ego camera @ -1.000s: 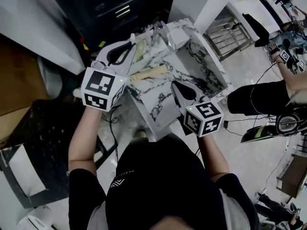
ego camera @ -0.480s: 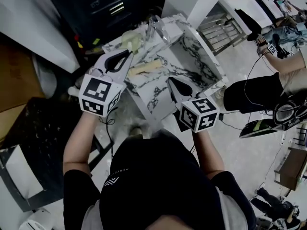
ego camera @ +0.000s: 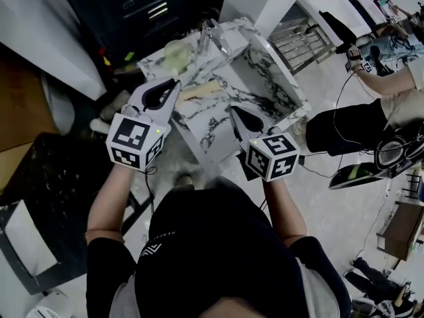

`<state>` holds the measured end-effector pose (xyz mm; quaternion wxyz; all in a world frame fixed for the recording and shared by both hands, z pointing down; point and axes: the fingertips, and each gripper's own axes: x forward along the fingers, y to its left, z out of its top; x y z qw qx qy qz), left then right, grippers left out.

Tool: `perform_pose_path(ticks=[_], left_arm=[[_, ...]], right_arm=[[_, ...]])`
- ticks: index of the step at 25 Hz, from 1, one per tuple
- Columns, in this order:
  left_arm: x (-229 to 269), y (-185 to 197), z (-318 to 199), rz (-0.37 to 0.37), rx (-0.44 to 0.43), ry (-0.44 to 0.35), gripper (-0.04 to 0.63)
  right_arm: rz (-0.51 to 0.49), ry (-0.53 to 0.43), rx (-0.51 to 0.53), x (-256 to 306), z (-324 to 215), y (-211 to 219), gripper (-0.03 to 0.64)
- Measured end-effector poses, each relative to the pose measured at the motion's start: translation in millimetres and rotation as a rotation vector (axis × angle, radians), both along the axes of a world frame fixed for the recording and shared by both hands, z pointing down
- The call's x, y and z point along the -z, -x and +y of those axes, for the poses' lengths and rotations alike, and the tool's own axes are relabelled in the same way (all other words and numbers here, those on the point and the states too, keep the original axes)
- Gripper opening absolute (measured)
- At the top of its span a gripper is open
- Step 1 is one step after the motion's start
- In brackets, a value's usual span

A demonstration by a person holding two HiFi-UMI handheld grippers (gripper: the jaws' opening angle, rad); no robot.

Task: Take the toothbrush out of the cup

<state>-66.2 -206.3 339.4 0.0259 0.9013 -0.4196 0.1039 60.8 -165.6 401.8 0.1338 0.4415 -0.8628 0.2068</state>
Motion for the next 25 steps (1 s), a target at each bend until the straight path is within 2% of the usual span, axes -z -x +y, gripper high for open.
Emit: perform_pose_path(ticks=[25], left_arm=[[-27, 3, 24, 0.06, 0.028, 0.104, 0.04]], right_arm=[[0.012, -0.002, 0.005, -5, -1, -5, 0.002]])
